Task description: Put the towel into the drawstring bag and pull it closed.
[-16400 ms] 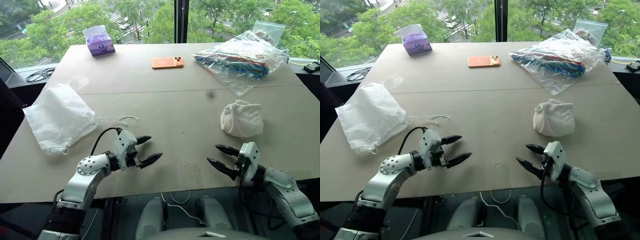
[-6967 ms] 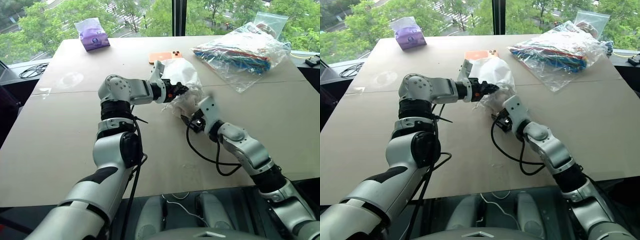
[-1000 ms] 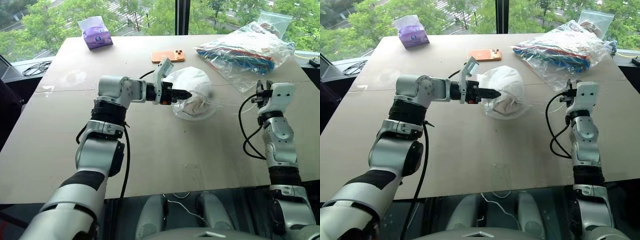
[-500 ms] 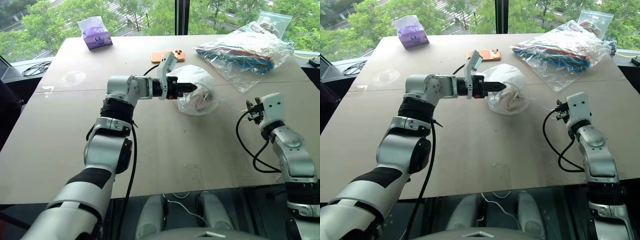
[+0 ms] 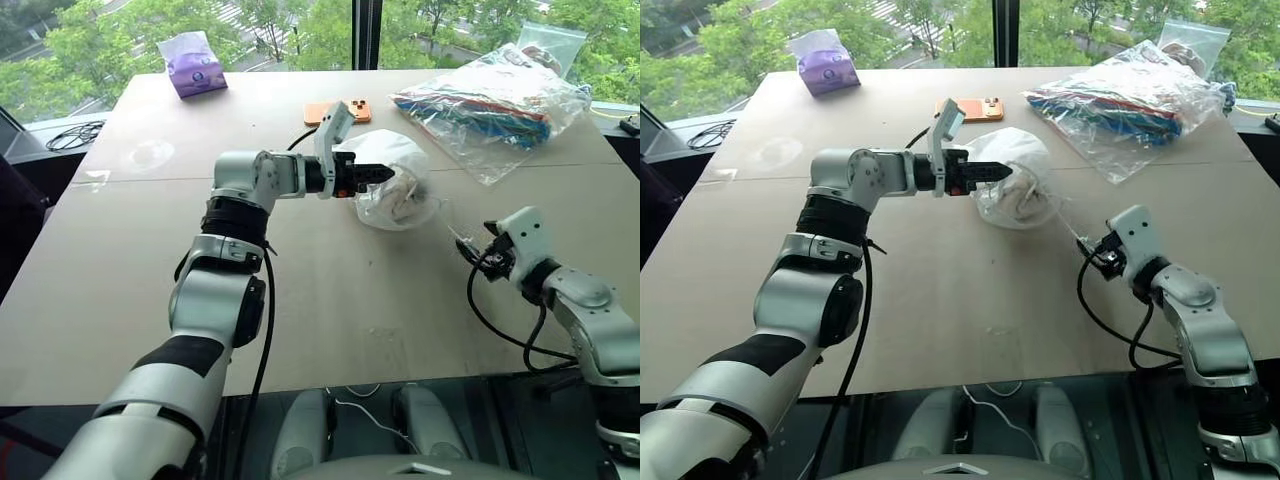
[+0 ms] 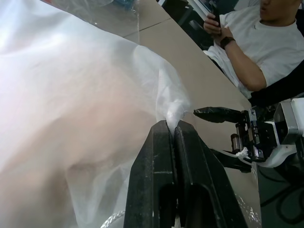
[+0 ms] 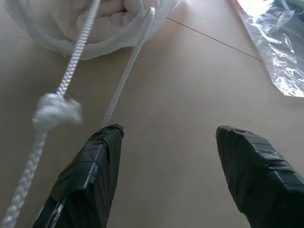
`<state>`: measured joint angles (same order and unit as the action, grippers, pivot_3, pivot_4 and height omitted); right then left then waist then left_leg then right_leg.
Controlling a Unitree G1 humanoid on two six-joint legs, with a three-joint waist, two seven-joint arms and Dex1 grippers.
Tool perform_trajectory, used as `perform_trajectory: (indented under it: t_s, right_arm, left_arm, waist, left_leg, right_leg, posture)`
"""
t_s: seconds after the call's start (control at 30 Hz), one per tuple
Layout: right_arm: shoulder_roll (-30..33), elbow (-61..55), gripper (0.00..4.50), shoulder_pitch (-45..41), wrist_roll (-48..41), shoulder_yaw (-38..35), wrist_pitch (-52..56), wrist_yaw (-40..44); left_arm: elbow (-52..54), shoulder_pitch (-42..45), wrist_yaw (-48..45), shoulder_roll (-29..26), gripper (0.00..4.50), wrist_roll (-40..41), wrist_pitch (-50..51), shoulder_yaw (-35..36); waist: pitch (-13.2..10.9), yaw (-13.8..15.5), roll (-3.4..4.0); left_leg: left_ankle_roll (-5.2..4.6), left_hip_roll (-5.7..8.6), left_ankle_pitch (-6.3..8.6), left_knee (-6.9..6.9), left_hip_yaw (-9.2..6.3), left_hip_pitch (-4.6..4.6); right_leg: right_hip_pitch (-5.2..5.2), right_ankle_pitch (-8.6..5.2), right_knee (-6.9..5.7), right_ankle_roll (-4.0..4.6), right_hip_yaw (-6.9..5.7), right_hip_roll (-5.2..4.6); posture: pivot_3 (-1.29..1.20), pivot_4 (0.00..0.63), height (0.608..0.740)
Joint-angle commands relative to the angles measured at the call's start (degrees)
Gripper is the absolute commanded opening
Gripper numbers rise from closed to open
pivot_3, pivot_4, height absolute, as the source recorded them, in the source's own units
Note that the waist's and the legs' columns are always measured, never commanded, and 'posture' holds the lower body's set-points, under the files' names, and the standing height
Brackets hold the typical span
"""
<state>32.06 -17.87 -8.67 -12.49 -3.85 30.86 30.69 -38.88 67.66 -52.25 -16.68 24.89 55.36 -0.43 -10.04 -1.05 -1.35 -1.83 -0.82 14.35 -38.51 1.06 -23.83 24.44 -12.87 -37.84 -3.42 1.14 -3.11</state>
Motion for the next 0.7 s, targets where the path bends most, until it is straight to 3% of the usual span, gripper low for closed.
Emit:
perform_trajectory:
  t_s: [0.03, 0.3, 0.7]
  right_arm:
    - [-0.44, -3.93, 3.33, -0.42, -2.44, -3.32, 0.81, -0.85]
    - [-4.64, -11.31, 3.33, 0.5, -17.0, -6.8, 6.04, 1.76]
    - [-1.78, -15.21, 3.33, 2.08, -25.38, -7.07, 8.99, 3.32]
  left_arm:
    - [1.59, 1.11, -0.25, -0.14, 0.0, 0.33, -0.42, 1.0]
    - [1.65, 0.75, -0.24, 0.6, 0.0, 0.4, -0.44, 0.85]
    - [1.43, 0.53, -0.27, 0.69, 0.0, 0.24, -0.38, 0.77]
  waist:
    - [0.0, 0.03, 0.0]
    - [0.0, 0.2, 0.0]
    - [0.0, 0.23, 0.0]
  left_leg:
    - [0.0, 0.0, 0.0, -0.01, 0.01, 0.01]
    - [0.0, 0.0, 0.0, -0.02, -0.04, 0.0]
    - [0.0, 0.0, 0.0, -0.03, -0.03, 0.01]
  right_leg:
    - [0.0, 0.0, -0.01, 0.0, 0.0, 0.0]
    - [0.0, 0.0, -0.03, 0.0, -0.02, 0.0]
    - [-0.01, 0.0, -0.04, 0.0, -0.02, 0.0]
  posture:
    - [0.0, 0.15, 0.74]
    - [0.0, 0.15, 0.74]
    - [0.0, 0.15, 0.74]
